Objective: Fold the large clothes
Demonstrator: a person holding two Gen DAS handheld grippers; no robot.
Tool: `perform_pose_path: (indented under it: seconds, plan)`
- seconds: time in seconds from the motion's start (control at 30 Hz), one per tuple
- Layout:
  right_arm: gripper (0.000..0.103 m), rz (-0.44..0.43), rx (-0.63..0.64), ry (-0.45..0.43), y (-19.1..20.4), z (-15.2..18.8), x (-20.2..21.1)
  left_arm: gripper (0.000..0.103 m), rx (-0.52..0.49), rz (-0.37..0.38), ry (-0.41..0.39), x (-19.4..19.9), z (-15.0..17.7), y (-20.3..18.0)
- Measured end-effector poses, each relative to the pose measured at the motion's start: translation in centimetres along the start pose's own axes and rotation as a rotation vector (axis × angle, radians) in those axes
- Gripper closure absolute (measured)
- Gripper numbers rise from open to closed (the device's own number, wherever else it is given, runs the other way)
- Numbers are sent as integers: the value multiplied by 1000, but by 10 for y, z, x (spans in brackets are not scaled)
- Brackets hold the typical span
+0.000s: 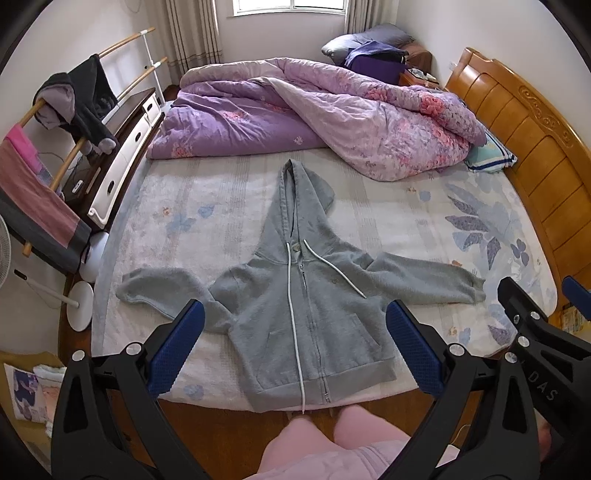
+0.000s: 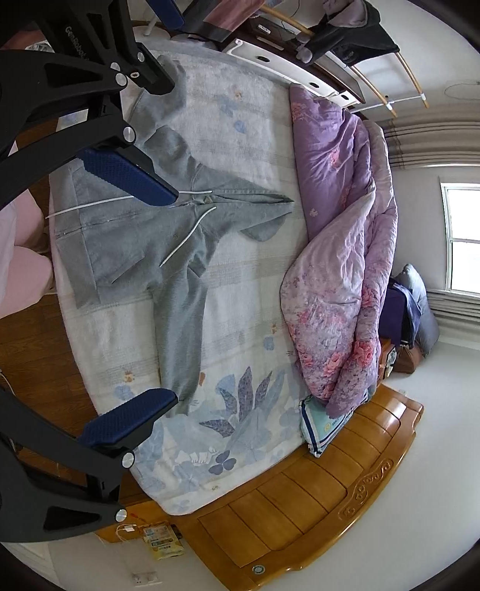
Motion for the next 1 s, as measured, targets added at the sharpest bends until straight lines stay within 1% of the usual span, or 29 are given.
perform_pose_path:
  seconds: [0.17,0.3,0.53,0.67,0.77,1.0]
  plan:
    - [7,-38,28,-7,-3,-4,-12,5,36,-23,15,-3,0,-5]
    - [7,-63,40,-18,-9,-8,-18,5,57,-40,11,-7,-5,-10]
    - [7,-85,49,-25,-17,-14,-29,5,78,-56,18,-14,-10,-20]
    - [7,-93,60,-27,-19,-17,-33,5,106,-49,24,-20,-13,-22]
    - [7,-102,75,-20,-17,-18,-37,5,112,-61,22,-23,-16,-22]
    - [7,-102,76,-14,-17,-19,-40,5,111,-59,30,-28,-17,-24]
Point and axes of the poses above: each gripper's, at about its wrist camera, not at the fingertips, and x roughly against the way its jaws point, y to its left, z to its underside, the point moved 5 cm from there along -x, roughly the way its jaws point, and after that the axes turned 15 degrees about -y, right-handed, at the moved point
